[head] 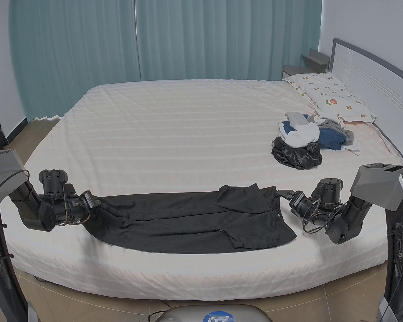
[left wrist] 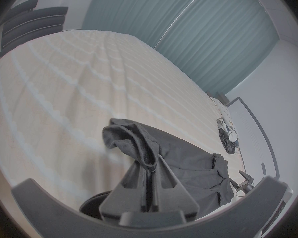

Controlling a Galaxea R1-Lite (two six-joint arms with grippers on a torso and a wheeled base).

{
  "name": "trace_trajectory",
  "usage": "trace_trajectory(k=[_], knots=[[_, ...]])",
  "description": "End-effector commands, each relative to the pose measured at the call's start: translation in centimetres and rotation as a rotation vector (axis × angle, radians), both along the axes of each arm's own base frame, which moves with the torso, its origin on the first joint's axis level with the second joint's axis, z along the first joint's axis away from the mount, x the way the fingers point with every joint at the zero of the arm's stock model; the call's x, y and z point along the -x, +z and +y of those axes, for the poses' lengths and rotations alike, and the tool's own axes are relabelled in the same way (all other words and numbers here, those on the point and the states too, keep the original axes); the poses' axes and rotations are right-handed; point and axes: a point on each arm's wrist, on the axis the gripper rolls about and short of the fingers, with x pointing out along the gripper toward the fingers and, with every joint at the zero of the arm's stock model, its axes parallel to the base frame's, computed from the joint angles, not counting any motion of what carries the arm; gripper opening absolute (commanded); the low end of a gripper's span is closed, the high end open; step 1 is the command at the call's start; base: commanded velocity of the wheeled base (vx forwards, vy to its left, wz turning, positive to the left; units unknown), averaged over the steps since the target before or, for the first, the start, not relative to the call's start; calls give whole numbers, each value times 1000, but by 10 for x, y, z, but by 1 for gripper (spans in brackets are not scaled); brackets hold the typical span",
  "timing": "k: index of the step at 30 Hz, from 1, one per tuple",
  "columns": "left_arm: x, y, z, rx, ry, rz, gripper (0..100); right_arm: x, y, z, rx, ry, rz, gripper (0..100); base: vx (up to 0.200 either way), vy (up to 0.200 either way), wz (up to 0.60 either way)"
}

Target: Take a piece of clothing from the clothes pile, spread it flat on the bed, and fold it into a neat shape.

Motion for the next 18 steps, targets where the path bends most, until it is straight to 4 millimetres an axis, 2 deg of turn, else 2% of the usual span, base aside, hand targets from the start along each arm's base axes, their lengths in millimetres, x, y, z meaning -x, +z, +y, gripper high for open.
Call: trace_trajectory(k=[1,3,4,12,14,15,17,18], knots=[[-2,15,-16,-20,-20,-39,0,0,1,0,-2,2,-3,100,0,-200,0],[-2,15,-16,-20,-20,-39,0,0,1,0,-2,2,-3,100,0,-200,0],[-3,21,-30,-48,-24,-42,0,0,2,0,-2,0,-6,100,0,-200,0],[0,47,-73,-98,-71,-21,0,0,3,0,-3,2,-9,100,0,-200,0],[0,48,-74,-99,-72,-21,0,0,3,0,-3,2,-9,100,0,-200,0],[-2,52,-92,-126,-84,-15,0,0,3,0,-3,2,-9,100,0,-200,0],[-3,52,-99,-137,-88,-10,0,1,3,0,-3,2,-7,100,0,-200,0],[-3,53,-113,-150,-108,1,0,0,3,0,-3,2,-9,100,0,-200,0]])
